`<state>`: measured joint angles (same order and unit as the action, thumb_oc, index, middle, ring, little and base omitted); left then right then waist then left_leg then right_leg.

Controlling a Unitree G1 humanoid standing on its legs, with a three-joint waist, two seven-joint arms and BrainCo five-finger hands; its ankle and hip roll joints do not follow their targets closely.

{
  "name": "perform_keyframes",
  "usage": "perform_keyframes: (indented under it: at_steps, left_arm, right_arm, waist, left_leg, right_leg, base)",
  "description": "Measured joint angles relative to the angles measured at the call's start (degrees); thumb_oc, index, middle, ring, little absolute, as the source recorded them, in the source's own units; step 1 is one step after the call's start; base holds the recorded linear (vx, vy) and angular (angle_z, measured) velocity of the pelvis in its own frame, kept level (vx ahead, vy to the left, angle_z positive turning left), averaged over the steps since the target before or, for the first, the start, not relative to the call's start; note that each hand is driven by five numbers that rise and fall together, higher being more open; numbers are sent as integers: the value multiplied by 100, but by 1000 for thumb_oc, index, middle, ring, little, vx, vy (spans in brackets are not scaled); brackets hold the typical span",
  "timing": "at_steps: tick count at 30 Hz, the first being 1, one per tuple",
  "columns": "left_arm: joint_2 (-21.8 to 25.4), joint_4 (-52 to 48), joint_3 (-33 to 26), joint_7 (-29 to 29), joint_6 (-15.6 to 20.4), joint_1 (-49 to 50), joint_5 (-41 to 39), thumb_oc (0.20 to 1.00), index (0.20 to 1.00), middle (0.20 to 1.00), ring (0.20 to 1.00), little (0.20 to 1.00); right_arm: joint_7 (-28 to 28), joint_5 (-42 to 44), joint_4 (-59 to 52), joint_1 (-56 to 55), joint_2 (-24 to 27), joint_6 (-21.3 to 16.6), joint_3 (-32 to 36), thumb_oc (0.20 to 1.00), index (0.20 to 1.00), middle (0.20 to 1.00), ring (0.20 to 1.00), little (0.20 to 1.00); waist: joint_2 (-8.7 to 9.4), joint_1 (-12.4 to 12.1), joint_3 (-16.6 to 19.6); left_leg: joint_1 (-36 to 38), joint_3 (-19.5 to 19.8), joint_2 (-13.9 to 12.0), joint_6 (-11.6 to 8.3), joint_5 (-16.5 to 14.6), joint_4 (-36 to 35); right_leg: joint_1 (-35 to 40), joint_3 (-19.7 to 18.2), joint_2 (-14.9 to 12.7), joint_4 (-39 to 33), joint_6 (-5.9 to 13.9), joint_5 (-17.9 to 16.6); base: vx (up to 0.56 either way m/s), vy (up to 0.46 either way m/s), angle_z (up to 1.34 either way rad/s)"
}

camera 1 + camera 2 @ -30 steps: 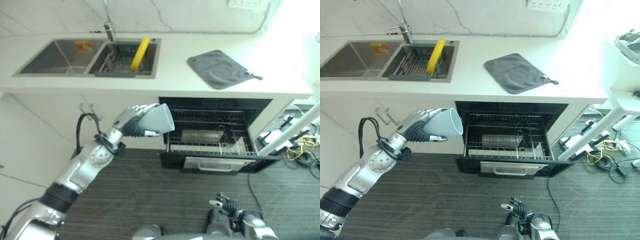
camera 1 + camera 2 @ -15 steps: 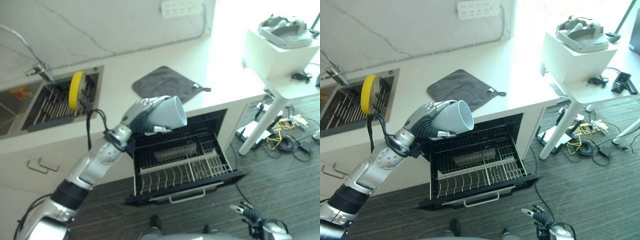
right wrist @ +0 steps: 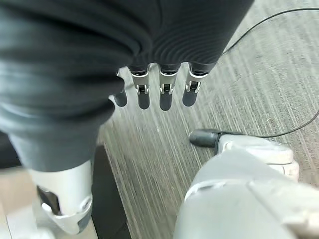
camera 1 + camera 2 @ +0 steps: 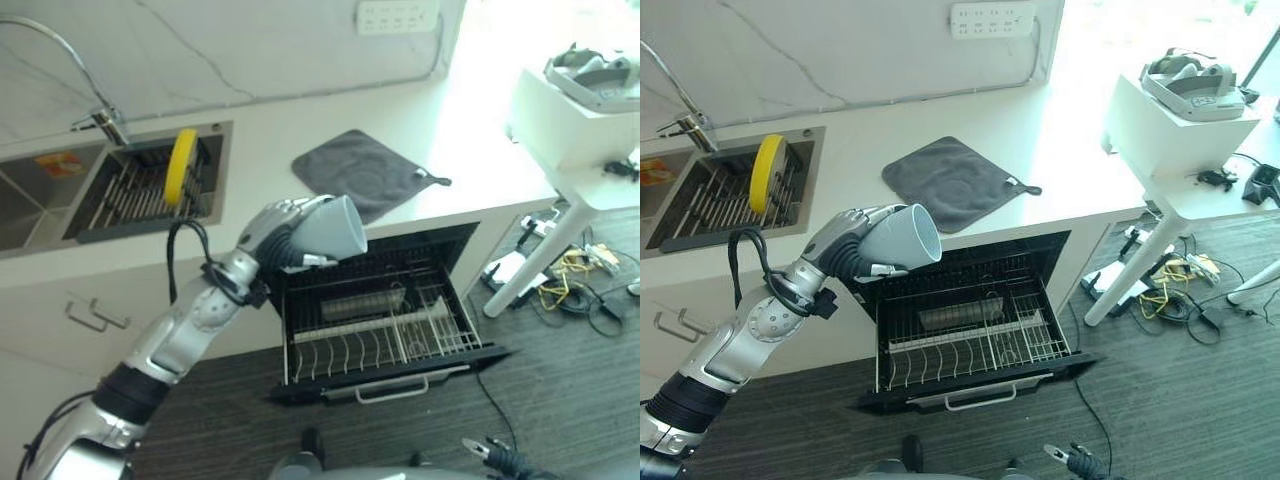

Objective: Place the dishes in the dishwasher.

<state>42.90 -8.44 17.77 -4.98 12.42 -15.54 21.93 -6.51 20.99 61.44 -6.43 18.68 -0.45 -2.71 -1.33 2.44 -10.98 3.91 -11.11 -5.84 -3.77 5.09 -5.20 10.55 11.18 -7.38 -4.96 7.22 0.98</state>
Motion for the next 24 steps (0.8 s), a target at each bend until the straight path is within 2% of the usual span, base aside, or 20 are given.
perform_keyframes:
  at_steps: [4,6,7,9,10,12,13,14,15,16,18,21,24]
  left_arm:
    - [12,36,-10,-49,-1,40,-550,200,200,200,200,200]
    - [-264,179,-68,-112,62,188,-1300,200,200,200,200,200]
    - [-934,484,-262,-109,3,447,-2591,200,200,200,200,200]
    - [-1381,806,-274,-114,-19,639,-3375,200,200,200,200,200]
    - [-1680,1166,-263,-107,-14,807,-3979,200,200,200,200,200]
    - [-1962,1286,-275,-98,56,1017,-4483,200,200,200,200,200]
    - [-2418,1389,-418,-106,263,1335,-5076,200,200,200,200,200]
    - [-2510,1414,-407,-97,287,1295,-5156,200,200,200,200,200]
    - [-2510,1418,-412,-195,444,1274,-5312,200,200,200,200,200]
    - [-2507,1412,-417,-311,602,1229,-5348,200,200,200,200,200]
    - [-2511,1405,-371,-546,728,957,-5324,200,200,200,200,200]
    - [-2481,1302,-363,-968,918,888,-5128,200,200,200,200,200]
    - [-2226,1052,-184,-1652,1035,882,-3833,200,200,200,200,200]
  right_arm:
    - [0,46,-353,-184,39,-33,151,1000,1000,1000,1000,1000]
    - [-70,119,-1165,-579,34,-47,378,1000,1000,1000,1000,1000]
    - [-143,308,-1994,-841,34,-288,440,1000,1000,1000,1000,1000]
    - [-93,325,-2399,-878,28,-494,438,1000,1000,1000,1000,1000]
    - [84,139,-2965,-1003,52,-839,445,1000,1000,1000,1000,1000]
    - [263,141,-4013,-1285,58,-998,491,1000,1000,1000,1000,1000]
    - [312,160,-6112,-1543,68,-1256,552,1000,1000,1000,1000,1000]
    - [325,161,-6372,-1490,81,-1374,556,1000,1000,1000,1000,1000]
    - [328,197,-6691,-1477,101,-1385,566,1000,1000,1000,1000,1000]
    - [294,274,-7274,-1507,184,-1509,563,1000,1000,1000,1000,1000]
    - [176,317,-7555,-1433,249,-1700,586,1000,1000,1000,1000,1000]
    - [-76,504,-7521,-929,542,-1768,527,1000,1000,1000,1000,1000]
    - [-479,749,-7608,-256,656,-1792,18,1000,1000,1000,1000,1000]
  waist:
    - [113,156,68]
    - [150,231,89]
    - [223,347,104]
    - [369,500,102]
    - [495,559,114]
    - [609,699,121]
    - [655,927,117]
    - [735,1116,116]
    - [805,1158,126]
    - [703,1240,110]
    - [623,1322,132]
    - [349,1161,179]
    - [289,956,187]
  left_leg:
    - [14,-69,-12,2,-1,3]
    - [28,-199,-23,2,-7,4]
    - [41,-313,-47,7,-15,4]
    - [71,-401,-68,7,-14,4]
    - [113,-541,-94,4,-27,3]
    - [129,-709,-89,2,-32,6]
    - [232,-984,-65,32,-113,8]
    - [263,-1055,-15,57,-149,7]
    - [364,-1359,74,59,-290,75]
    - [399,-1559,106,112,-456,193]
    - [397,-1684,163,132,-638,413]
    - [376,-1758,176,169,-699,535]
    - [328,-1677,184,170,-692,531]
  right_leg:
    - [-10,-112,2,1,5,-26]
    - [-109,-170,2,45,12,-26]
    - [-184,-313,9,47,24,-58]
    - [-217,-413,28,50,13,-98]
    - [-311,-554,33,88,10,-103]
    - [-444,-675,46,118,36,-146]
    - [-707,-863,49,168,114,-421]
    - [-726,-822,-21,109,149,-442]
    - [-866,-775,-174,100,104,-488]
    - [-908,-803,-300,91,130,-501]
    - [-904,-784,-445,96,206,-617]
    - [-899,-788,-481,73,280,-798]
    - [-844,-729,-479,49,266,-832]
  base:
    - [-35,-20,-14]
    - [-56,-29,-23]
    - [-70,-24,-42]
    - [-63,-15,-44]
    - [-79,-12,-49]
    - [-106,26,-96]
    - [-111,107,-133]
    - [-82,133,-185]
    - [-75,148,-124]
    - [-51,123,-135]
    - [-47,104,-50]
    - [-35,90,-10]
    - [3,32,12]
